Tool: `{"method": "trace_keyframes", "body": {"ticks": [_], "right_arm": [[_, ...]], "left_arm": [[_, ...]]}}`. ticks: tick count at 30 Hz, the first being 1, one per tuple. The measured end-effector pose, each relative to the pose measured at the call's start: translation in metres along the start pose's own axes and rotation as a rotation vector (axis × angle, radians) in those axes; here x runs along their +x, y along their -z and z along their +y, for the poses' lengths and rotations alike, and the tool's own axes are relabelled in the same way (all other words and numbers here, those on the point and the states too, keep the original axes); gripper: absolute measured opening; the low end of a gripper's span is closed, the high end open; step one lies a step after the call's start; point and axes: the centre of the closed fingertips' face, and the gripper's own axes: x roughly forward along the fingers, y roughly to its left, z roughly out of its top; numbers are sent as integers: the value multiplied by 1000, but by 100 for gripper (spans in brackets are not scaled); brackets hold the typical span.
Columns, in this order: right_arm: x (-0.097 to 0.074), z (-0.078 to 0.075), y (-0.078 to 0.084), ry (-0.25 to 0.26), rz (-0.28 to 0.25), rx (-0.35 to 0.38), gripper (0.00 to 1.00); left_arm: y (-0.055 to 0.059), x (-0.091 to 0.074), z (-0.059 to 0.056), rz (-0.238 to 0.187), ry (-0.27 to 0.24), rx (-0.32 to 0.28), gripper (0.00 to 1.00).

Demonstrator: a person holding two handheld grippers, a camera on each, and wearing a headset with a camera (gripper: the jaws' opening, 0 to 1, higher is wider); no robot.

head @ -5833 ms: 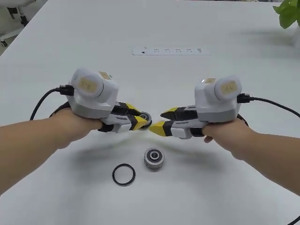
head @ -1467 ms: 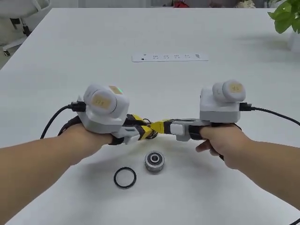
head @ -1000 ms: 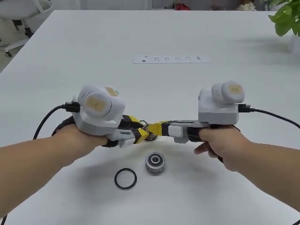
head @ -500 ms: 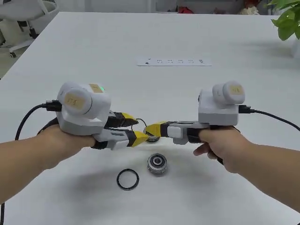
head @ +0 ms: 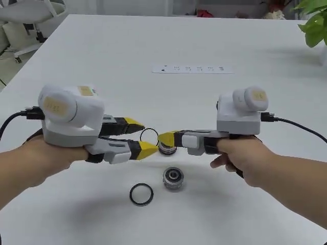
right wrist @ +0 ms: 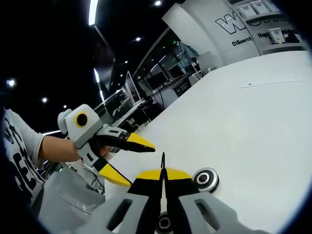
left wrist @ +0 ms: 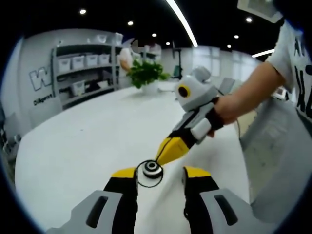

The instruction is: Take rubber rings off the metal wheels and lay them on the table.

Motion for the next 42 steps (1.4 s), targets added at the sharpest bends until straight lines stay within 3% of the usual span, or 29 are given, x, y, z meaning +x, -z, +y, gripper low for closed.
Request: {"method": "trace_keyframes", "body": {"ticks": [12,25,32,42], "right_arm": [[4,8,5,-22,21,-2,0],[19,23,21,-56,73,-8,0],[25,26,32,-67,107,-4,0],[29,19,43,-62,148,-1,0]], "left_arm": [[10,-24,4,-11,-36,-13,49],[21,-47,10,-11,-76,-37,58],[25,-53,13,-10,-91,-47,60],[28,-57,13,-5,-95,-56,60]]}}
